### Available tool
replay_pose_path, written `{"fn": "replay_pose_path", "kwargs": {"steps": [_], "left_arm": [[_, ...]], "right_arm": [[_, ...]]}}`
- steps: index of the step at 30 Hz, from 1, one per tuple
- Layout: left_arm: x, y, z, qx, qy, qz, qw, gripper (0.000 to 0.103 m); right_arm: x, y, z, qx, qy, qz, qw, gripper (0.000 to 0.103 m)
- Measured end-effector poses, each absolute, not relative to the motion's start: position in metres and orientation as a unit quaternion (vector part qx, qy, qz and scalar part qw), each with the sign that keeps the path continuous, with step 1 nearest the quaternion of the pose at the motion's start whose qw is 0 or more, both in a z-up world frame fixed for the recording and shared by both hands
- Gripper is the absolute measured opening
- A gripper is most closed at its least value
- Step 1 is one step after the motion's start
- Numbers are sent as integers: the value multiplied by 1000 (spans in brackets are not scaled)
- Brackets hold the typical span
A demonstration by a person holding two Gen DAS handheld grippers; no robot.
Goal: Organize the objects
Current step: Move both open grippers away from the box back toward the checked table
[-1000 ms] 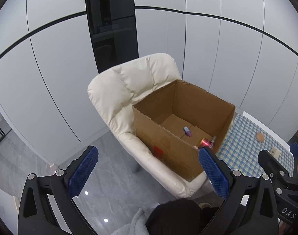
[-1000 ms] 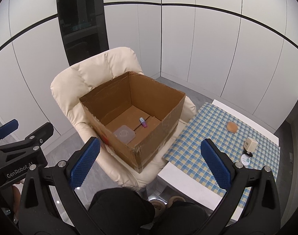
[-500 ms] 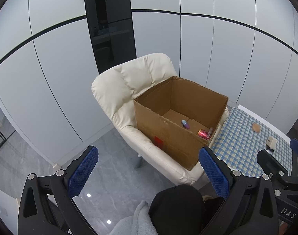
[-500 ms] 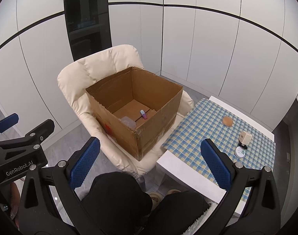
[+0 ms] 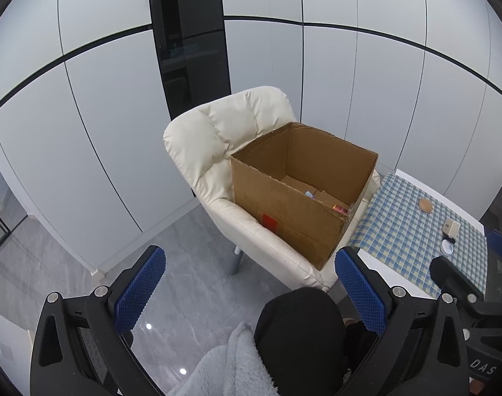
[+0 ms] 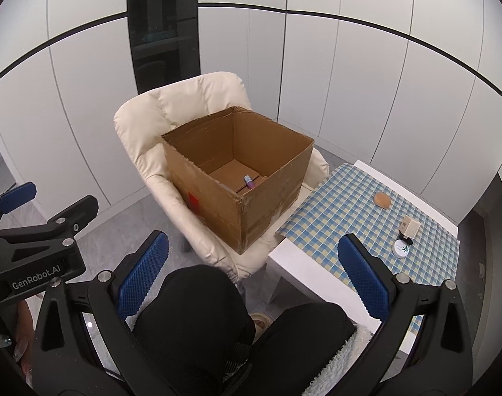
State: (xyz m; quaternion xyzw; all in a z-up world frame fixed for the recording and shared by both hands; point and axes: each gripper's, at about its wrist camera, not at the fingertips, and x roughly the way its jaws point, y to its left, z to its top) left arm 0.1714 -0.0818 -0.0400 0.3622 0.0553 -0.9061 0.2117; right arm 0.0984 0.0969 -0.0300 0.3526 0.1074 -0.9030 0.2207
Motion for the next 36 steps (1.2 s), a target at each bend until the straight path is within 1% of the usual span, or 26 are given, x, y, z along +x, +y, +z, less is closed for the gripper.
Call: {"fn": "replay_pose_path", "kwargs": {"steps": [10, 36], "left_arm": [[190, -72, -40, 361, 50, -909, 203, 103], [183, -68, -44, 374, 46, -904, 203, 103]], "right_arm": [[117, 107, -35, 360, 99, -901, 222, 103], [117, 114, -46, 375, 89, -898, 213, 103]]}}
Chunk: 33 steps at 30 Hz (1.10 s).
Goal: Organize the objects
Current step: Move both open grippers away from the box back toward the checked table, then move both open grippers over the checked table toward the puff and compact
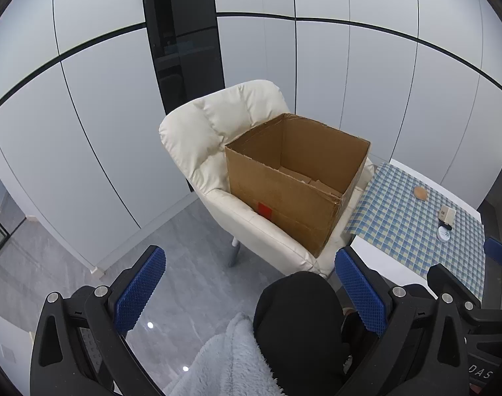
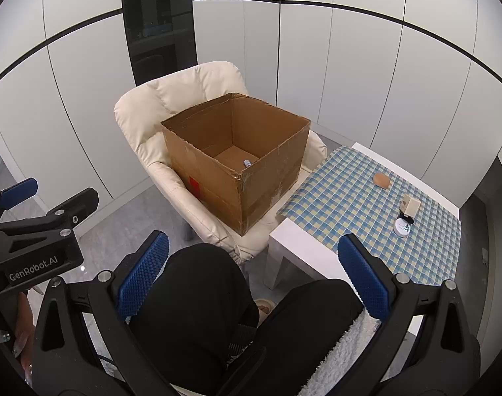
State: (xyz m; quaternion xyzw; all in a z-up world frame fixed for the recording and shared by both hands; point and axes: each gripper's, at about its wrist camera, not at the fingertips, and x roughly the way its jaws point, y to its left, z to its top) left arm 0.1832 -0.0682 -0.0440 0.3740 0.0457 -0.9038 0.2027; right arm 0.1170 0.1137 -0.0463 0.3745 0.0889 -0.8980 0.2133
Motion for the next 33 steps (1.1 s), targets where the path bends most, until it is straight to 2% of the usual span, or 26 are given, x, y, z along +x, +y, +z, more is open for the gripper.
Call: {"fn": "replay_pose_path", "kwargs": {"steps": [33], "left_arm": [[134, 29, -45, 383, -19, -920, 78, 103]], "right_arm": [[113, 219, -52, 393, 35, -915, 79, 103]]}}
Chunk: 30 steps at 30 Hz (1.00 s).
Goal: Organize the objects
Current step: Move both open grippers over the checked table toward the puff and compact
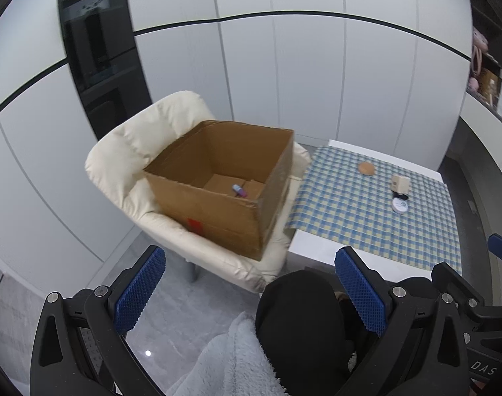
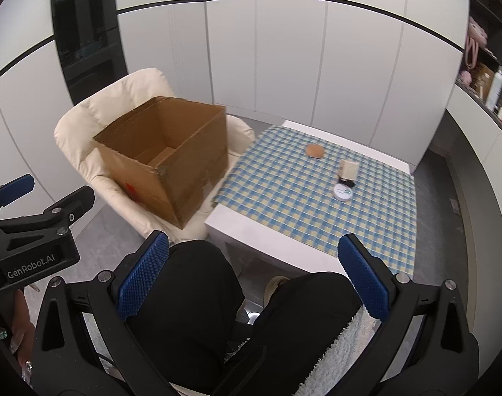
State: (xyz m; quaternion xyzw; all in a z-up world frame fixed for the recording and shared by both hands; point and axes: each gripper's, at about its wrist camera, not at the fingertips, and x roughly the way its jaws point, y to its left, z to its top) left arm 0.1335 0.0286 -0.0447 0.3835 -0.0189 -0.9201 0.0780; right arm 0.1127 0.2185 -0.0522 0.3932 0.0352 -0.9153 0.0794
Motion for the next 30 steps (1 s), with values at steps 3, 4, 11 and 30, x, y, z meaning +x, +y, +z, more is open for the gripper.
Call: {"fn": "replay_pose_path", "kwargs": {"steps": [3, 4, 11, 30], "left_arm": [[129, 40, -44, 383, -28, -921, 66, 103], [128, 43, -44, 383, -30, -921, 63, 103], [120, 65, -45, 384, -46, -921, 37, 103], [95, 88, -66, 406, -57, -912, 18, 102]], "right_arm": [[114, 232, -53, 396, 26, -916, 65, 103], [114, 236, -53, 396, 24, -916, 61, 103], [119, 263, -56, 400, 6, -916, 29, 103], [106, 293, -77, 423, -24, -906, 8, 103]]}}
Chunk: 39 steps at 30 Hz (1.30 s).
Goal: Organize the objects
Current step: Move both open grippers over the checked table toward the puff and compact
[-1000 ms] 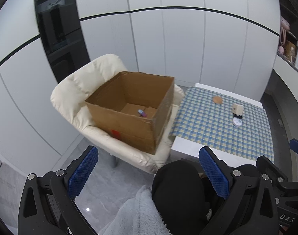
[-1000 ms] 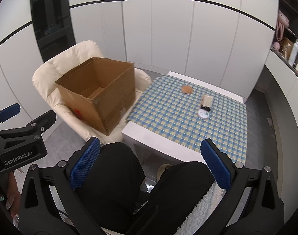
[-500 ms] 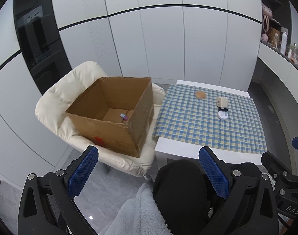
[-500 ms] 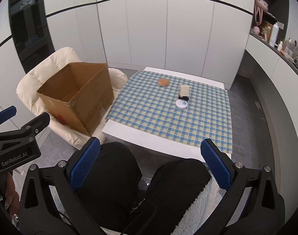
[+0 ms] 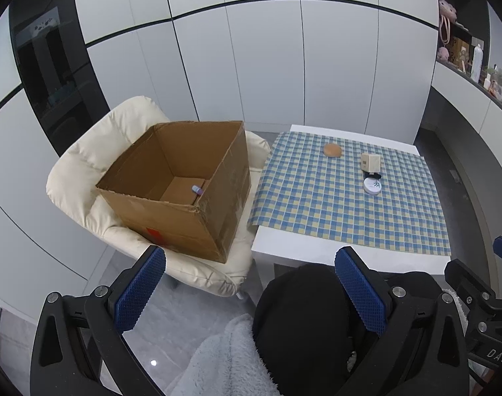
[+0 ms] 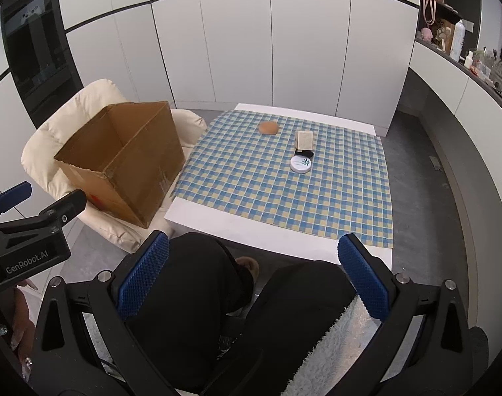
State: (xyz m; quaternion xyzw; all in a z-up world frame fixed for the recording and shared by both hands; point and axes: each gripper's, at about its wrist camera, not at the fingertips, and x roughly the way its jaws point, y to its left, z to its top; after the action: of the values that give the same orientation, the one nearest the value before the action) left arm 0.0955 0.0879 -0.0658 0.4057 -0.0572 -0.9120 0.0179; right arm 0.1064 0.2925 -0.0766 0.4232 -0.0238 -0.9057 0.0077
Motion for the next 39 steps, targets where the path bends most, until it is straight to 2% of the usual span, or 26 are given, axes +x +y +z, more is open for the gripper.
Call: {"fn": "replay_pose_path", "kwargs": {"steps": [14, 28, 39], "left_arm": [[48, 105, -86, 422, -63, -905, -1, 102], [-27, 110, -105, 434, -41, -900, -3, 102], [-100, 133, -150, 466, -49, -883, -14, 102]], "right_arm": [[69, 313, -107, 449, -43, -893, -12, 103], [-6, 337, -141, 476, -57, -877, -32, 103], [-73, 364, -189, 509, -69, -856, -58, 103]]}}
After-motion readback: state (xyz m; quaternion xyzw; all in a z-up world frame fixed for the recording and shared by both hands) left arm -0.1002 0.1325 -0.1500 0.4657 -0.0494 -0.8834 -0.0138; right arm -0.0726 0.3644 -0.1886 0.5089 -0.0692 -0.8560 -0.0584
